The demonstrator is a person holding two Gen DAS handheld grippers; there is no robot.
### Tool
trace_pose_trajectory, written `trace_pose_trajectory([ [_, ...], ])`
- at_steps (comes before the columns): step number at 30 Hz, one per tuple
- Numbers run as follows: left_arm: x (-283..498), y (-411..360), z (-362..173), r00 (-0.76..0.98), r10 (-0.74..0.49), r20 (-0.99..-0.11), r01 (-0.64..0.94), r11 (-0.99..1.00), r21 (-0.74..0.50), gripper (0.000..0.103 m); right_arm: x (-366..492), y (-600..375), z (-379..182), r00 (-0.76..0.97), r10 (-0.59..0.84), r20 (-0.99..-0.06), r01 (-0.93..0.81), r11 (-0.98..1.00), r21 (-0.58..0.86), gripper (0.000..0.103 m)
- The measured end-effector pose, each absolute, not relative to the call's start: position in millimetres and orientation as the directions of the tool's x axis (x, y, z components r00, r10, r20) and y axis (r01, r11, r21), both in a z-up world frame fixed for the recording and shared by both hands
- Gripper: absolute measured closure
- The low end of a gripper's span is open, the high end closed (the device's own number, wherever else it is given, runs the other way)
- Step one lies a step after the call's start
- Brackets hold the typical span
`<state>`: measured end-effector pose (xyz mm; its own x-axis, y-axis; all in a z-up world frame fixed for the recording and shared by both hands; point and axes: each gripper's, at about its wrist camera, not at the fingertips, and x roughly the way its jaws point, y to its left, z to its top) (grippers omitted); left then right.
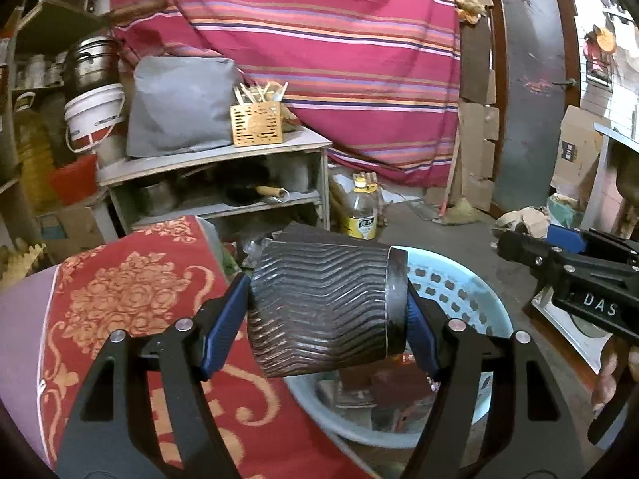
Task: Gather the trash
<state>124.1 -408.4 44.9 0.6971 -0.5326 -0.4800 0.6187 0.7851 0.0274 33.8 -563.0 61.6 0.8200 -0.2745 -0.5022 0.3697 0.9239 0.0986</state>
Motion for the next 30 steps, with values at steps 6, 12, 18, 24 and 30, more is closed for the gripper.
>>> trace_pose_trajectory([
  [6, 123, -418, 43, 0.666, -0.564, -0.488, 0.647, 0.762, 0.003, 0.016, 37, -567, 58, 0.817, -0.277, -0.506, 0.377, 0.92, 0.105, 0.055],
  [12, 115, -393, 63, 0.737, -0.519, -0.433, 0.591, 0.805, 0.041, 0.009, 38, -565, 56, 0.813, -0.285, -0.508, 0.383, 0.918, 0.098, 0.054],
  [18, 110, -343, 86, 0.814, -0.441, -0.378, 0.497, 0.866, 0.059, 0.006, 51, -549, 49, 0.813, -0.263, -0.519, 0.36, 0.928, 0.094, 0.054],
  [24, 112, -297, 92, 0.834, -0.395, -0.385, 0.442, 0.896, 0.04, 0.006, 70, -532, 43, 0.806, -0.265, -0.53, 0.346, 0.936, 0.058, 0.052],
  [30, 111, -253, 94, 0.857, -0.349, -0.379, 0.385, 0.922, 0.022, 0.006, 81, -522, 46, 0.789, -0.305, -0.533, 0.375, 0.927, 0.025, 0.024],
])
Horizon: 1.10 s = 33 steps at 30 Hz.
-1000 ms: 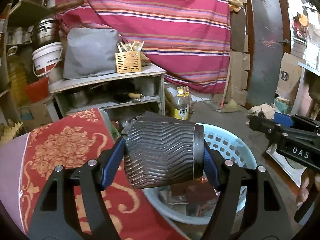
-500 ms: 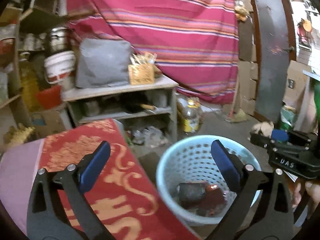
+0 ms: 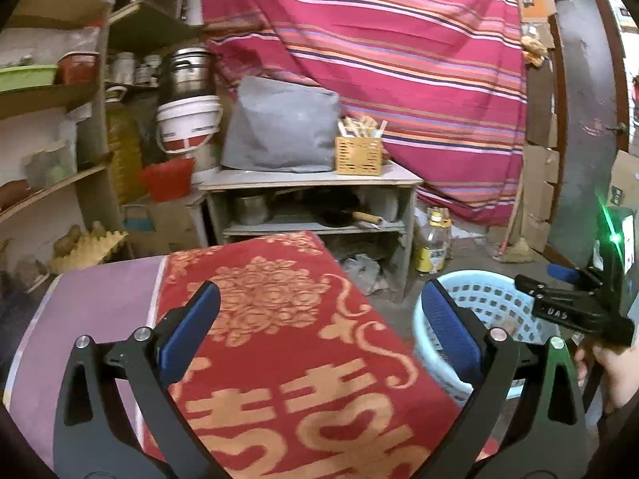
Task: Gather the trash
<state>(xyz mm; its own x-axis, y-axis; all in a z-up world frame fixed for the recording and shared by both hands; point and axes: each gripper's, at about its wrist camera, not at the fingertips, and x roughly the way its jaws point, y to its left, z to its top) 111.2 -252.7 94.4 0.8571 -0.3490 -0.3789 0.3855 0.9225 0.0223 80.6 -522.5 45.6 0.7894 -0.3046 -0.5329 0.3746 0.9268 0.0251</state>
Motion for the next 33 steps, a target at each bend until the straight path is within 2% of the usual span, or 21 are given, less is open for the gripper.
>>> trace_pose_trajectory([
  [9, 92, -188, 101, 0.885, -0.31, -0.346, 0.335, 0.942, 0.013, 0.005, 57, -465, 78, 0.855, -0.271, -0.442, 0.319, 0.947, 0.035, 0.005],
  [12, 81, -167, 96, 0.893, -0.293, -0.341, 0.317, 0.948, 0.017, 0.005, 47, -432, 82, 0.882, -0.212, -0.42, 0.264, 0.962, 0.069, 0.005],
  [18, 62, -122, 77, 0.898, -0.237, -0.37, 0.26, 0.965, 0.013, 0.005, 31, -353, 72, 0.914, -0.142, -0.38, 0.169, 0.985, 0.038, 0.005],
  [22, 44, -95, 58, 0.915, -0.193, -0.354, 0.221, 0.974, 0.041, 0.005, 23, -314, 56, 0.925, -0.103, -0.365, 0.128, 0.991, 0.044, 0.005],
  [33, 24, -32, 9, 0.929, -0.113, -0.353, 0.126, 0.992, 0.014, 0.005, 11, -252, 13, 0.905, -0.056, -0.421, 0.091, 0.994, 0.064, 0.005],
])
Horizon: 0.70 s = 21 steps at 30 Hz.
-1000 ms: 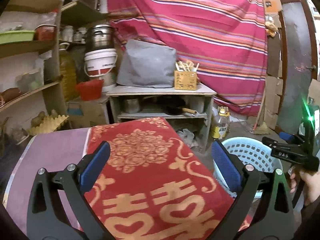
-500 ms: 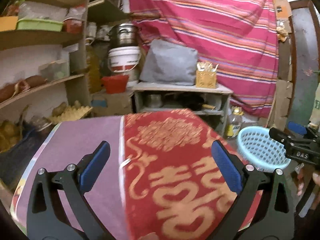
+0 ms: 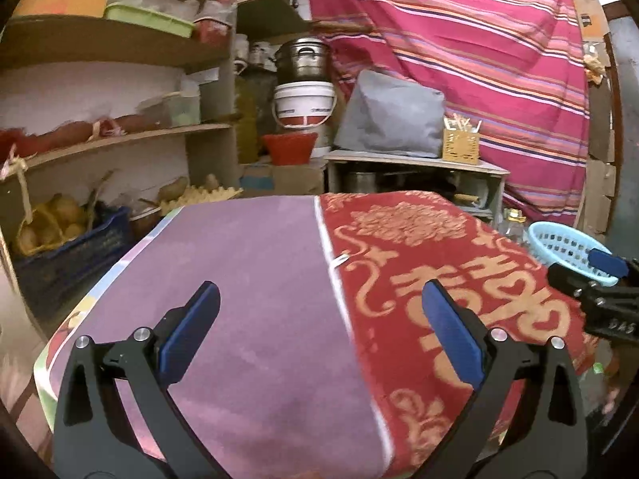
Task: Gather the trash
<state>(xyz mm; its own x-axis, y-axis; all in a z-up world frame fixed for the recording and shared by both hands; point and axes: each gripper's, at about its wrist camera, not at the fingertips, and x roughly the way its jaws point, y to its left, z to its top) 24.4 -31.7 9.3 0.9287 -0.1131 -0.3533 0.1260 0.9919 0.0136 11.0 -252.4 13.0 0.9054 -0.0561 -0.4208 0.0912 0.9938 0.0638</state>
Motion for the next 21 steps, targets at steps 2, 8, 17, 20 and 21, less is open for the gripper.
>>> trace_pose_trajectory([
  [2, 21, -26, 3, 0.931, -0.105, -0.351, 0.118, 0.993, 0.016, 0.005, 8, -248, 11, 0.907, -0.065, -0.416, 0.102, 0.993, 0.066, 0.005],
  [8, 17, -21, -2, 0.935, -0.096, -0.342, 0.112, 0.993, 0.029, 0.005, 9, -231, 2, 0.902, -0.096, -0.422, 0.126, 0.991, 0.043, 0.005],
  [17, 24, -12, -1, 0.928, -0.107, -0.358, 0.113, 0.994, -0.005, 0.005, 14, -216, 3, 0.907, -0.099, -0.41, 0.125, 0.991, 0.037, 0.005],
  [20, 27, -13, -1, 0.926, -0.103, -0.363, 0.112, 0.994, 0.004, 0.005, 14, -212, 2, 0.906, -0.101, -0.412, 0.125, 0.992, 0.03, 0.005],
  [21, 29, -13, -1, 0.924, -0.107, -0.368, 0.116, 0.993, 0.003, 0.005, 14, -212, 2, 0.904, -0.098, -0.416, 0.122, 0.992, 0.03, 0.005],
])
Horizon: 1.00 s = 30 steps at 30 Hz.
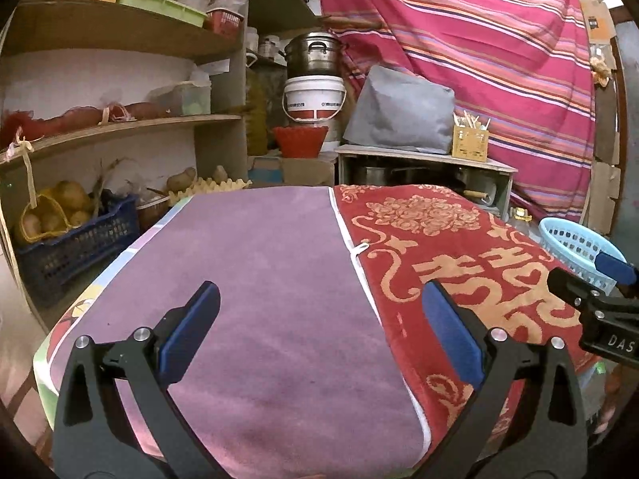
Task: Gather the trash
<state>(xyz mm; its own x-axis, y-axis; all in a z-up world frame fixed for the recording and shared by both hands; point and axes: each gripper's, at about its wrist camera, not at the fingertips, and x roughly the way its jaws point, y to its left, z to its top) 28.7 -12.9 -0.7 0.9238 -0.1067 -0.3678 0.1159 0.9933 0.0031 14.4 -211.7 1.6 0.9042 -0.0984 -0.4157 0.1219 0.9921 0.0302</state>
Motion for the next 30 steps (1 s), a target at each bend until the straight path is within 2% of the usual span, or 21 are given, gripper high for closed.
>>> trace_pose_trajectory([
  [5, 34.3, -12.4, -3.9, 0.906, -0.144, -0.399, 0.147, 0.989, -0.022, 0.005, 15.4, -207.4, -2.0, 0.9, -0.099, -0.424, 0.117, 0.993, 0.015, 0.005],
  [30, 37.7, -19.8, 0.3, 0.912, -0.158, -0.38, 0.169, 0.986, -0.004, 0.005, 8.3, -206.7, -1.0, 0.898, -0.138, -0.418, 0.157, 0.988, 0.01, 0.005],
])
